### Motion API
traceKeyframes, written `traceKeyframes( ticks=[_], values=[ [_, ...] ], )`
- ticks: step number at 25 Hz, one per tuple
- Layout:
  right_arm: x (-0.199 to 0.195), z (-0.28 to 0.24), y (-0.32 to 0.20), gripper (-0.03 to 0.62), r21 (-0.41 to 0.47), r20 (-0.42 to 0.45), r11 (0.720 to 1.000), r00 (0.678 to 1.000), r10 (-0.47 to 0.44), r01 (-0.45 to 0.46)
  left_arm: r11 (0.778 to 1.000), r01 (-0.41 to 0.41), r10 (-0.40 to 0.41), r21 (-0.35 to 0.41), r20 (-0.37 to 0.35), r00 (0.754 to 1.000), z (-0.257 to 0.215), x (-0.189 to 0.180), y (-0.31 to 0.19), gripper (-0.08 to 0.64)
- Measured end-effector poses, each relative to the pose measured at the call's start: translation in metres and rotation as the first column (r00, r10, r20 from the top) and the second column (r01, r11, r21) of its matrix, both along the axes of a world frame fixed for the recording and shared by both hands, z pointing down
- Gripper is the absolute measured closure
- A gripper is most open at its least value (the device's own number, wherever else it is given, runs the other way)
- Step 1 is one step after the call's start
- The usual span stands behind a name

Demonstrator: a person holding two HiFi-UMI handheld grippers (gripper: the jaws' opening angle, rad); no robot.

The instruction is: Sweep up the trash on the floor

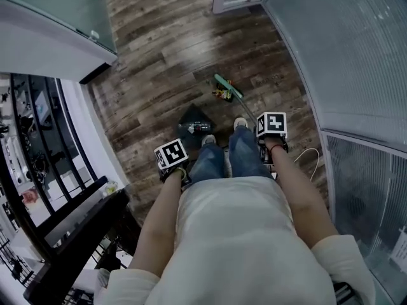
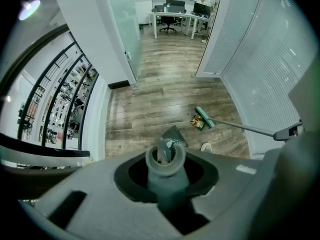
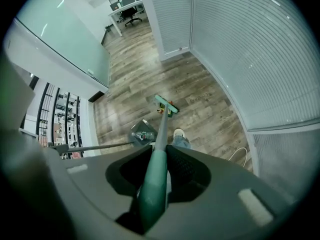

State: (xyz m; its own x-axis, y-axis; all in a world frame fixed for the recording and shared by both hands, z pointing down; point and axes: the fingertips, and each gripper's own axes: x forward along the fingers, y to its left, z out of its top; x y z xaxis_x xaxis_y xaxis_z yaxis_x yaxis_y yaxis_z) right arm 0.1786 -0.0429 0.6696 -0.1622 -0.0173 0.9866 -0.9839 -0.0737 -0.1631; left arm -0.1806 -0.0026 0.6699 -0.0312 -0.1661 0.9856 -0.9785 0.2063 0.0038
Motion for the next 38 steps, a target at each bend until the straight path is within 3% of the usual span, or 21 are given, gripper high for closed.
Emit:
traceKeyframes(
  ticks=[12,18,24,38],
  values=[
    [0.019,0.02,-0.016,0.497,-0.06,-0.009,0.996,0.997,-0.07,0.07,1.0,-0.015,0.015,-0.001,0.051,0.999,-0.004,0.002,-0.001,0.468],
    [0.018,0.023,-0.011,0.497,-0.077,-0.006,0.992,0.995,-0.104,0.103,1.0,-0.005,0.005,-0.01,0.027,1.0,0.0,0.009,-0.002,0.466],
    [0.004,0.025,0.005,0.497,-0.112,0.043,0.992,0.998,-0.046,0.051,1.0,-0.014,0.015,-0.013,0.06,0.998,-0.004,0.005,-0.003,0.468],
    [-0.03,0.026,0.021,0.497,-0.17,0.119,0.985,0.993,0.021,0.0,1.0,-0.008,0.008,-0.014,0.034,0.999,0.001,0.009,-0.002,0.468]
  ],
)
